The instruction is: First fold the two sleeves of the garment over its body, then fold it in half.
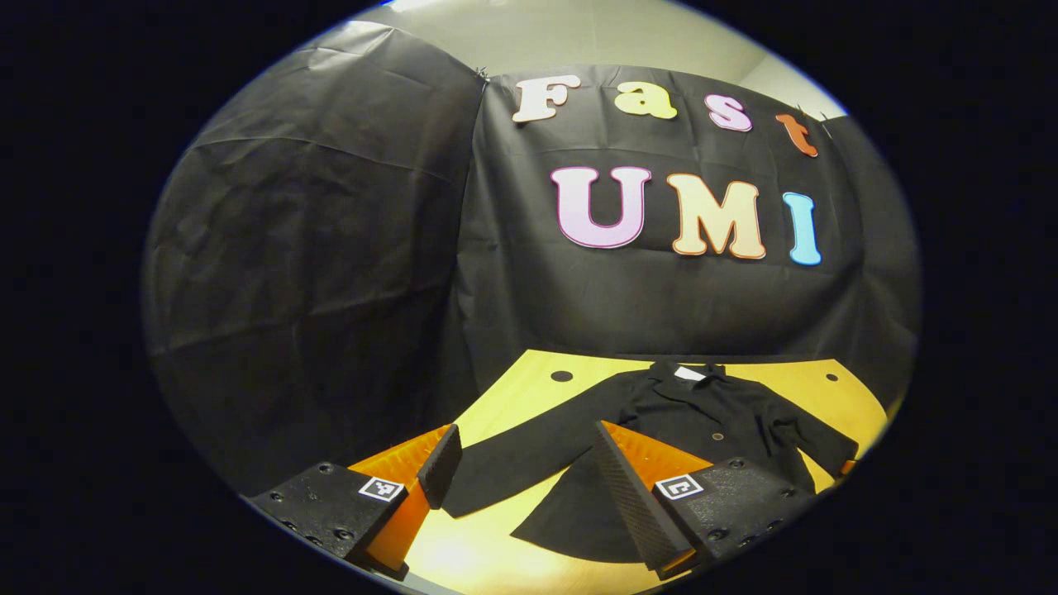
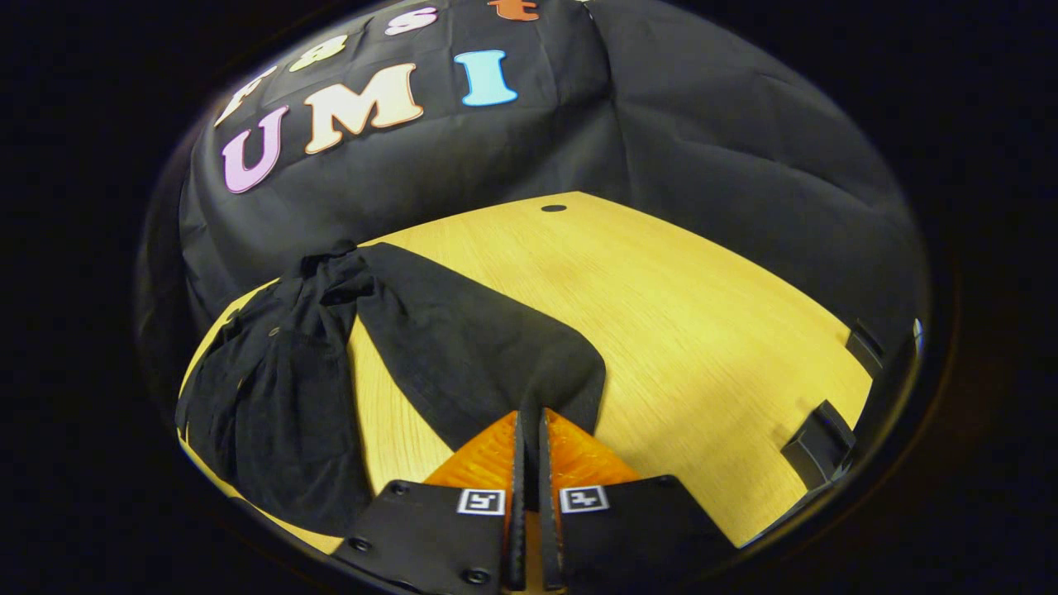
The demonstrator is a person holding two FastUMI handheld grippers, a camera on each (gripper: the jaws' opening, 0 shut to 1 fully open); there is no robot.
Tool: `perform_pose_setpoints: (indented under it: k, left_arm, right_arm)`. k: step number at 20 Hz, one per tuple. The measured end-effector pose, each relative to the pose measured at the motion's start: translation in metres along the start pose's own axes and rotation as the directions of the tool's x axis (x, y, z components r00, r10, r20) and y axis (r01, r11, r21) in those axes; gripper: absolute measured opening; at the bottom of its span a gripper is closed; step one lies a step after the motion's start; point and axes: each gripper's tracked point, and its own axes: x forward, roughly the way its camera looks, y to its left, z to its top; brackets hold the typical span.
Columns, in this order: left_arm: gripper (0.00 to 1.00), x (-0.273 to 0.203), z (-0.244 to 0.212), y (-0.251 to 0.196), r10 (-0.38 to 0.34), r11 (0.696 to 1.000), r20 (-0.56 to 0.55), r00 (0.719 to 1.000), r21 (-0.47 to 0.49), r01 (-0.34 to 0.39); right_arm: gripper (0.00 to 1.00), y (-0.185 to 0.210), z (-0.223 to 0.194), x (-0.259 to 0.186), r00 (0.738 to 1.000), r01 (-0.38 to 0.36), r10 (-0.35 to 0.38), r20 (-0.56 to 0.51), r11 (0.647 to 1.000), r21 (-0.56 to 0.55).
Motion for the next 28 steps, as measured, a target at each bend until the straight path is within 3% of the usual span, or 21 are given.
perform_pose_setpoints:
  k: [6,7,9,10,11,15,28]
  left_arm:
    - [0.94,0.003,-0.002,-0.009,-0.034,0.999,-0.005,0.999,0.005,0.034]
    - [0.94,0.002,-0.002,-0.010,-0.038,0.999,-0.006,0.999,0.008,0.038]
    - [0.94,0.001,-0.004,-0.013,-0.046,0.999,-0.007,0.999,0.015,0.046]
    - [0.94,0.001,-0.004,-0.012,-0.046,0.999,-0.009,0.999,0.019,0.046]
    - [0.94,0.000,-0.005,-0.011,-0.045,0.999,-0.010,0.999,0.022,0.045]
    - [0.94,0.000,-0.014,-0.006,-0.036,0.999,-0.031,0.999,-0.006,0.036]
    - [0.94,0.006,-0.019,0.010,0.007,0.999,-0.048,0.999,-0.033,-0.008]
  right_arm:
    - [0.10,-0.001,0.000,0.001,0.999,0.010,-0.011,-0.030,0.999,-0.038]
    - [0.05,-0.001,-0.001,-0.001,0.999,0.016,-0.017,-0.042,0.999,-0.031]
    - [0.05,0.000,0.001,0.001,0.998,0.017,-0.019,-0.061,0.999,-0.035]
    - [0.02,0.000,0.002,0.002,0.998,0.016,-0.018,-0.066,0.999,-0.032]
    - [0.05,0.000,0.002,0.003,0.997,0.018,-0.020,-0.080,1.000,-0.017]
    - [0.02,0.005,0.011,0.000,0.993,0.000,0.004,-0.114,0.999,0.038]
    - [0.02,0.084,0.155,-0.008,0.991,-0.121,0.121,0.059,0.993,0.005]
